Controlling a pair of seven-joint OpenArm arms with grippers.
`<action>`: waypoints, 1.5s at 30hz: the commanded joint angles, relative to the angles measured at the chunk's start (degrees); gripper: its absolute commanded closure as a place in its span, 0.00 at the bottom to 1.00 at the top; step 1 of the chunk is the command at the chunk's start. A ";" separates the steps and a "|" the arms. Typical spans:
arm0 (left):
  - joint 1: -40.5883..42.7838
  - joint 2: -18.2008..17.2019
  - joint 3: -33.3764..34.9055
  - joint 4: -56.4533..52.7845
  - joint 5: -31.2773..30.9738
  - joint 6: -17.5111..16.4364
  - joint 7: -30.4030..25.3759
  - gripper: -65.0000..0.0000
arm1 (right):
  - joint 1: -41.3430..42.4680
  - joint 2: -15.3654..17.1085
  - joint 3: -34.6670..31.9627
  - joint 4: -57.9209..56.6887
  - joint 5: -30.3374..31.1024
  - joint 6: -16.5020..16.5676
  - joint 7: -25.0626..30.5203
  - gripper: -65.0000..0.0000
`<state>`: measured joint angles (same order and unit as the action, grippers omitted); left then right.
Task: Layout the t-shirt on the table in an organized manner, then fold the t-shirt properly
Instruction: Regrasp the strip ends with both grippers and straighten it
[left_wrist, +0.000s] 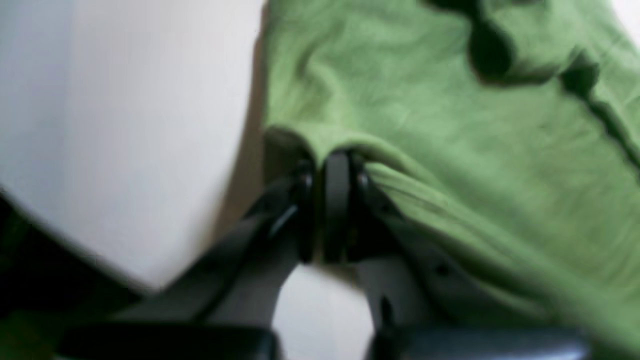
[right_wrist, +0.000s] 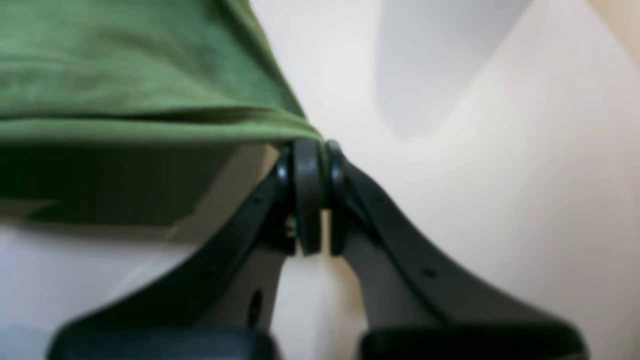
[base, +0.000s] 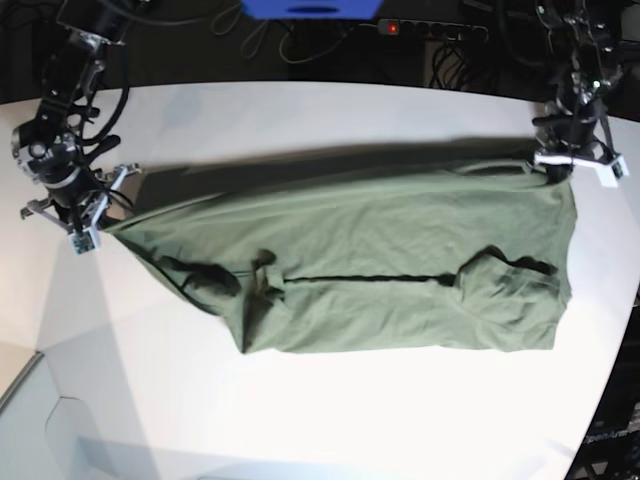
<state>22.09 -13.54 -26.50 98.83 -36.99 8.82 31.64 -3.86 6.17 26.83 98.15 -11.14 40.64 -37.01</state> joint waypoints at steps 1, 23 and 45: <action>-2.61 -1.01 -0.36 1.09 -0.06 -0.07 -1.44 1.00 | 0.74 0.73 0.20 1.32 0.45 -0.64 1.01 1.00; -50.26 -1.18 9.84 -51.49 -0.15 -0.07 -3.55 0.67 | 11.81 0.81 -4.02 -4.13 0.28 -0.64 0.93 1.00; -22.66 -1.18 10.28 -20.98 0.55 -0.07 -1.53 0.35 | 11.73 0.73 -4.02 -6.06 0.45 -0.64 0.93 1.00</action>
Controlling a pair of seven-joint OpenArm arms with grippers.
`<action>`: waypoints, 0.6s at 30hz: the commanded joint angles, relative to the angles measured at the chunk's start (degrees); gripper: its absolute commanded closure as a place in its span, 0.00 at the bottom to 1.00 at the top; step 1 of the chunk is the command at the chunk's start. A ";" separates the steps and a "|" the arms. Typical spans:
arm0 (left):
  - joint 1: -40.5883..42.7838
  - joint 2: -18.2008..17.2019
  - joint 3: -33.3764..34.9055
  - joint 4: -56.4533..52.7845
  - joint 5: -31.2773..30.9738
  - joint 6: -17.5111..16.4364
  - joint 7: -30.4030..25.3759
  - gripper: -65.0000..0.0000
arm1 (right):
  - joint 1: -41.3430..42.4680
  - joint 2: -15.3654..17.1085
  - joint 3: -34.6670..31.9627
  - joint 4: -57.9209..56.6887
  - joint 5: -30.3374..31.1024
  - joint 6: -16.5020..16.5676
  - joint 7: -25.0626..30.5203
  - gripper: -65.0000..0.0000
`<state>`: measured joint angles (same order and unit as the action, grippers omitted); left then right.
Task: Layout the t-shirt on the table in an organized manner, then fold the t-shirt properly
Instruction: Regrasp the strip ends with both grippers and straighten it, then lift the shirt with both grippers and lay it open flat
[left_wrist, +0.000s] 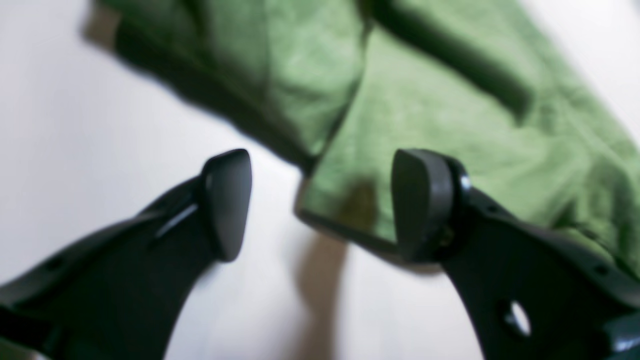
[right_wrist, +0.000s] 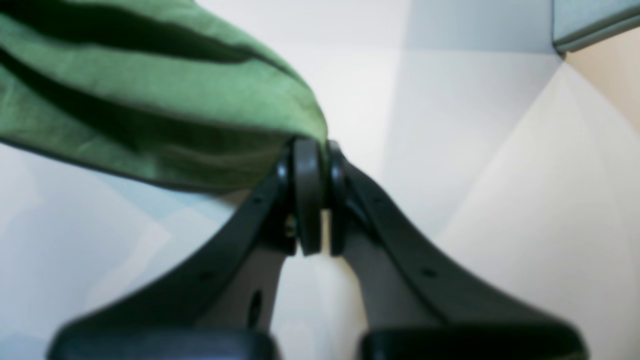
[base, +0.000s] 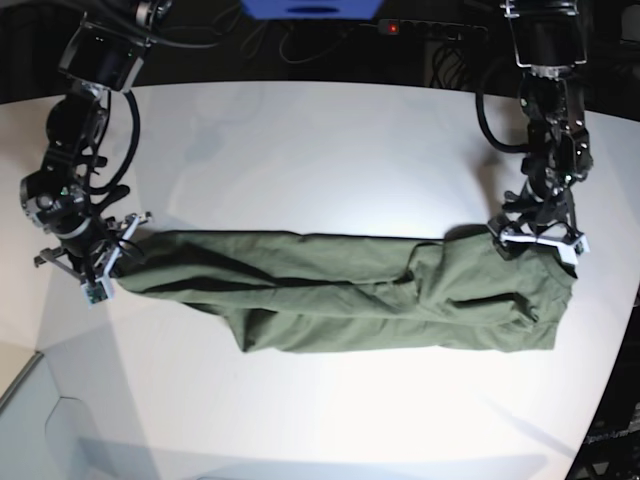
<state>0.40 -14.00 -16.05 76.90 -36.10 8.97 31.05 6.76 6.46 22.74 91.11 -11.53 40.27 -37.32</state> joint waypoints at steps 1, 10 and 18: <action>-1.06 -0.73 0.10 -0.11 -0.34 -0.23 -1.03 0.38 | 1.10 0.44 0.07 0.98 0.85 -0.27 1.23 1.00; -1.85 -0.73 5.55 -2.57 -0.87 -0.23 -1.38 0.54 | 1.10 0.44 0.07 0.98 0.85 -0.27 1.23 1.00; 1.49 -0.64 5.20 5.07 -0.96 -0.23 -1.38 1.00 | 1.19 0.44 0.07 0.98 0.85 -0.27 1.23 1.00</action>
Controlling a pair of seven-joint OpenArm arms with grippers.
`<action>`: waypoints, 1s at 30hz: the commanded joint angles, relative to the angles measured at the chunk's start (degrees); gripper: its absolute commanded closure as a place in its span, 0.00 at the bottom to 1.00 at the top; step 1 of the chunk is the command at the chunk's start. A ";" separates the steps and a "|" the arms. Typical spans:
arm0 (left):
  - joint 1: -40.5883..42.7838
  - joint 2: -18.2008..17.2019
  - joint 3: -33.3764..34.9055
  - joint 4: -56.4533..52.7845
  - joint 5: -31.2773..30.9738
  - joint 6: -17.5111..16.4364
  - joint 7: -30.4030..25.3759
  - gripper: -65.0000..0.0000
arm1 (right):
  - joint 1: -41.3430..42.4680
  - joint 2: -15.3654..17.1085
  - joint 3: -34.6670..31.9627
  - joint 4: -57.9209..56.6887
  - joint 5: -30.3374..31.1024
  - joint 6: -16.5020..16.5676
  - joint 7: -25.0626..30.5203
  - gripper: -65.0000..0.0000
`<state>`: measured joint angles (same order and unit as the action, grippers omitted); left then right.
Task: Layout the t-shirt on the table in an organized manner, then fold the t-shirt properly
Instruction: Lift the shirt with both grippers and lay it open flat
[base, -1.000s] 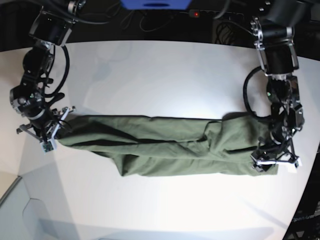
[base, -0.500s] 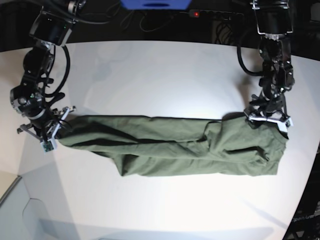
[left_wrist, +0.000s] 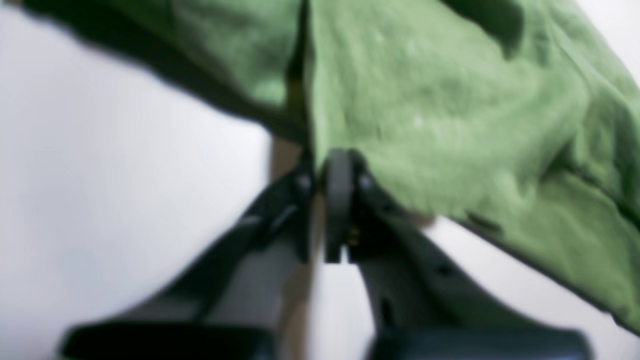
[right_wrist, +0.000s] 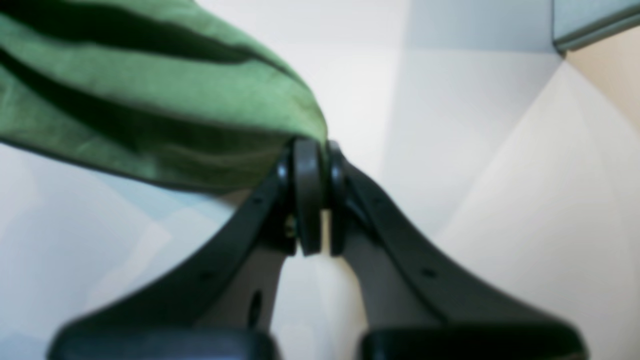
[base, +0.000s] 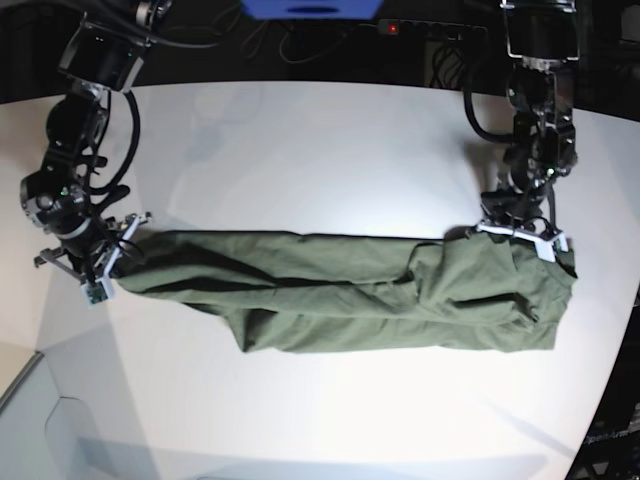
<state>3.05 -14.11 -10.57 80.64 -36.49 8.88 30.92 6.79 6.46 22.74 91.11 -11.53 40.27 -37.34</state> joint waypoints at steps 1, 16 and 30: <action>-0.46 -0.62 -0.29 3.18 -0.56 -0.14 -1.25 1.00 | 1.17 0.53 0.07 0.98 0.85 -0.27 1.25 1.00; -6.96 -0.09 -10.49 24.28 -0.56 0.30 -0.72 1.00 | 8.99 0.79 0.33 1.42 0.67 -0.27 1.25 1.00; -42.30 -1.76 2.17 3.27 0.05 0.30 -1.07 1.00 | 31.76 1.59 0.07 -6.58 0.67 -0.27 1.25 1.00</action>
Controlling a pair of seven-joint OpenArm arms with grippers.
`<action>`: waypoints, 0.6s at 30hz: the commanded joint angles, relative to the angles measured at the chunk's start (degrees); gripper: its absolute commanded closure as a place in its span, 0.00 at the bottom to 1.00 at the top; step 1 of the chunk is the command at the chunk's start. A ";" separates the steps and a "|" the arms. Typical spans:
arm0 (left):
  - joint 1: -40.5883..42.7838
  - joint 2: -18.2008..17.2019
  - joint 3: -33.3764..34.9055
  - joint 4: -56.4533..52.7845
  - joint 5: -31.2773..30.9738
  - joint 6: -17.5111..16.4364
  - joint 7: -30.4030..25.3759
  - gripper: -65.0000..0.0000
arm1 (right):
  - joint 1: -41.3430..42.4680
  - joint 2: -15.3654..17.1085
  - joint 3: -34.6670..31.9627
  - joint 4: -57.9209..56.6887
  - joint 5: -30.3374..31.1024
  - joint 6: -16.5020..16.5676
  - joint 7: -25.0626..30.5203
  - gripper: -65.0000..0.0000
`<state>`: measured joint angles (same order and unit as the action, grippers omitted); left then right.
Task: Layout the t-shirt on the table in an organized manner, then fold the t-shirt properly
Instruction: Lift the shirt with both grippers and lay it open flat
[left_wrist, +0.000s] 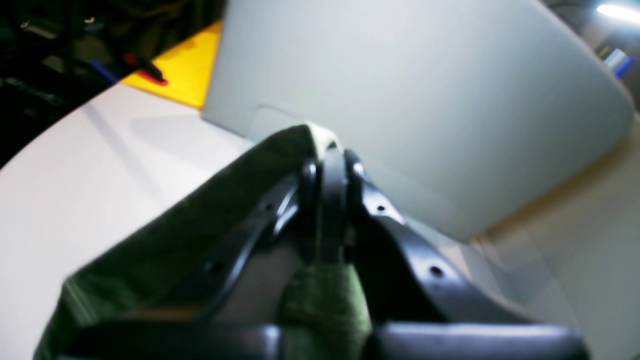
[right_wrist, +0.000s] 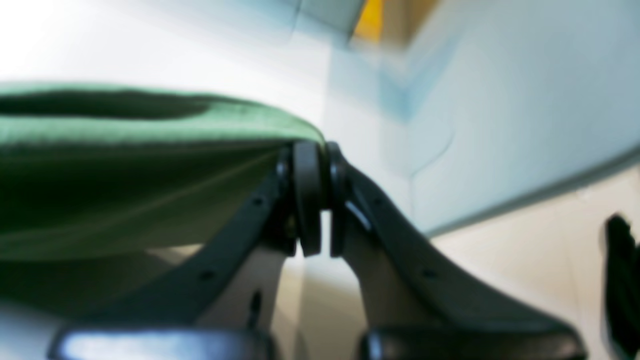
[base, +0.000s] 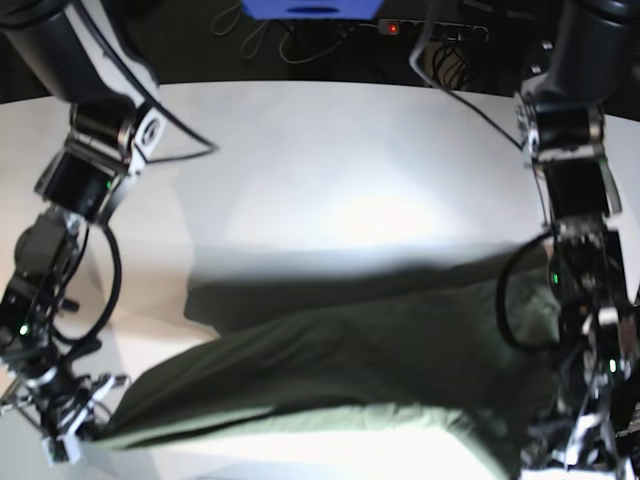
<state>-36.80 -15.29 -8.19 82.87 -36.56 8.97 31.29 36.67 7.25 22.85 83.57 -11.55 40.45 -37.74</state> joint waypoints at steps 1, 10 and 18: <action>-5.71 -0.40 0.23 -2.21 0.12 0.21 -1.53 1.00 | 4.43 1.33 -0.04 -0.62 0.69 -0.45 1.65 1.00; -30.15 -0.05 0.93 -17.33 -0.50 -0.14 -1.18 1.00 | 22.90 3.70 -0.04 -12.41 0.87 -0.45 1.74 1.00; -24.26 0.12 2.95 -6.69 -0.50 0.21 2.87 1.00 | 17.18 3.61 0.23 -5.90 1.05 -0.45 1.12 1.00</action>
<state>-59.20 -14.90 -5.13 75.46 -36.62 9.08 34.87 52.64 10.50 23.09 76.95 -11.00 40.23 -37.34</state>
